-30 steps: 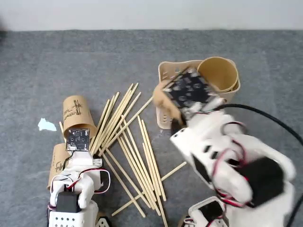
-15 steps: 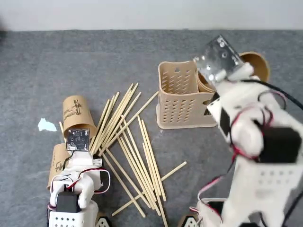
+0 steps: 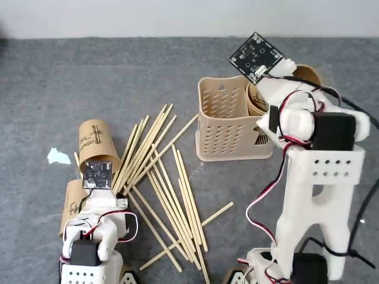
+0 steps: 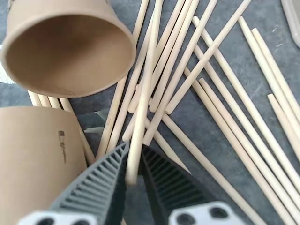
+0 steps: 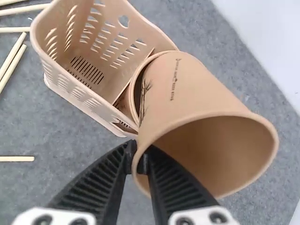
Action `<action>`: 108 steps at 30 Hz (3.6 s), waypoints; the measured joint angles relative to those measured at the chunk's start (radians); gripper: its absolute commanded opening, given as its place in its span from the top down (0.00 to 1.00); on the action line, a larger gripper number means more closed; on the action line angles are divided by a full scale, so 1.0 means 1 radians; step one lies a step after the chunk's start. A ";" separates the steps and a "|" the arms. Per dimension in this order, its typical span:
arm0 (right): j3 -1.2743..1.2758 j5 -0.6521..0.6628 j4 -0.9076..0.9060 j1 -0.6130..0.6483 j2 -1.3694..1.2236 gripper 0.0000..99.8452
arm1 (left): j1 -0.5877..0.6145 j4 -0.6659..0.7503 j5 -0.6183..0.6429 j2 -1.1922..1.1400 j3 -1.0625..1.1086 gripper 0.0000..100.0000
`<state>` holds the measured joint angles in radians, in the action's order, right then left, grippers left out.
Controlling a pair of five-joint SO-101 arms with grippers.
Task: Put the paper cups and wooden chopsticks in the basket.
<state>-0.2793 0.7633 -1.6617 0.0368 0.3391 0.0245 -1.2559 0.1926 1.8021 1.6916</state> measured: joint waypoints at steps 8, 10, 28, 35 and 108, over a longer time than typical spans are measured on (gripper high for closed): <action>-0.084 0.000 0.000 0.000 -0.009 0.82 | 0.000 0.000 0.000 0.000 0.000 0.99; -0.117 0.000 -0.002 0.000 -0.011 0.87 | 0.000 0.000 0.000 0.000 0.000 0.99; -0.140 0.072 0.094 -0.002 -0.150 0.94 | 0.000 0.000 0.000 0.000 0.000 0.99; -0.140 0.072 0.150 0.029 -0.172 0.94 | 0.000 0.000 0.000 0.000 0.000 0.99; 1.077 -0.523 0.083 0.160 0.939 0.97 | 0.005 -0.101 -0.327 0.000 -0.463 0.99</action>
<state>0.7979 0.2401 -1.5789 0.1964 1.2781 0.0292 -1.3571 -0.1343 1.8021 1.2283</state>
